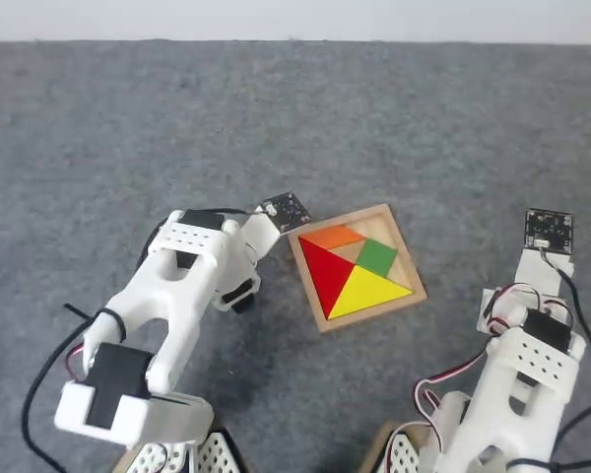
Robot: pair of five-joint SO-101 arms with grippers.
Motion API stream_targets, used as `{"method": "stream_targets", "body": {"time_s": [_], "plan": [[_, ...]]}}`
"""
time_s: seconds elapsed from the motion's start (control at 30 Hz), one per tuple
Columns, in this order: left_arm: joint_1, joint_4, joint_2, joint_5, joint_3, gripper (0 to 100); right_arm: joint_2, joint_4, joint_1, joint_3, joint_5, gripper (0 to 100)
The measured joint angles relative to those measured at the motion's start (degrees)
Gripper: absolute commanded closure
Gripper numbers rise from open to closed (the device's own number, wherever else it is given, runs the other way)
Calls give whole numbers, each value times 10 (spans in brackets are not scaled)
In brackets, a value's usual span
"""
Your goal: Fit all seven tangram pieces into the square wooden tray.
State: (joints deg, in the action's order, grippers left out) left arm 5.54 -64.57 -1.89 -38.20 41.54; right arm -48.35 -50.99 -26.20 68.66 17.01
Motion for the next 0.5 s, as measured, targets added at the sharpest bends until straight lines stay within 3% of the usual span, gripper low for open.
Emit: {"method": "stream_targets", "body": {"time_s": [0.37, 0.5], "plan": [[-4, 32, 22, -18, 10, 818, 0, 0, 0, 0, 0, 985], [-8, 20, 34, -24, -2, 900, 0, 0, 0, 0, 0, 985]]}}
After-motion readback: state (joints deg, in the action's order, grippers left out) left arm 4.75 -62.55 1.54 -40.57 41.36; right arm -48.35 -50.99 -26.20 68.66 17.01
